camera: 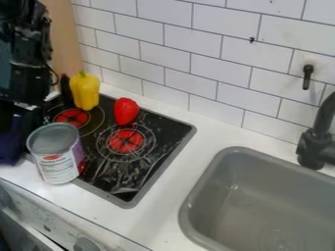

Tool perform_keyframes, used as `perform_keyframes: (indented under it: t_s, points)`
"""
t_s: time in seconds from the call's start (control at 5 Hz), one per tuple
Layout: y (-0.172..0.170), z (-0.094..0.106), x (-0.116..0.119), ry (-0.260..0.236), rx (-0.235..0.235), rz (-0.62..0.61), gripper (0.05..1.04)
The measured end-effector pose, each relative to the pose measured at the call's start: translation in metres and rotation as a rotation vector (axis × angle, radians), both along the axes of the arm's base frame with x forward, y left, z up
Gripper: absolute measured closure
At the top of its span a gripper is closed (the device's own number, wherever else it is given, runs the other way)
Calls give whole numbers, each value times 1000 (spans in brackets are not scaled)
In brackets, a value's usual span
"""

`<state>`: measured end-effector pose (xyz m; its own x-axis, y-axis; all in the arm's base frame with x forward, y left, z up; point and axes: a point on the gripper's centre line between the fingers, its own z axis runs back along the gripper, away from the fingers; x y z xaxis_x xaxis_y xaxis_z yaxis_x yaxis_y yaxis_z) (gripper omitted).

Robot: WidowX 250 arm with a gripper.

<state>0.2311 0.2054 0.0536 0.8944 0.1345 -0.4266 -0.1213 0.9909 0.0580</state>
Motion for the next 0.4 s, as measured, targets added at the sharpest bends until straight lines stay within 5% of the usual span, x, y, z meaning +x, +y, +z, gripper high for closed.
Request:
perform_keyframes:
  t_s: [0.4]
  points:
    - [-48, -12, -13, 55, -84, -83, 75]
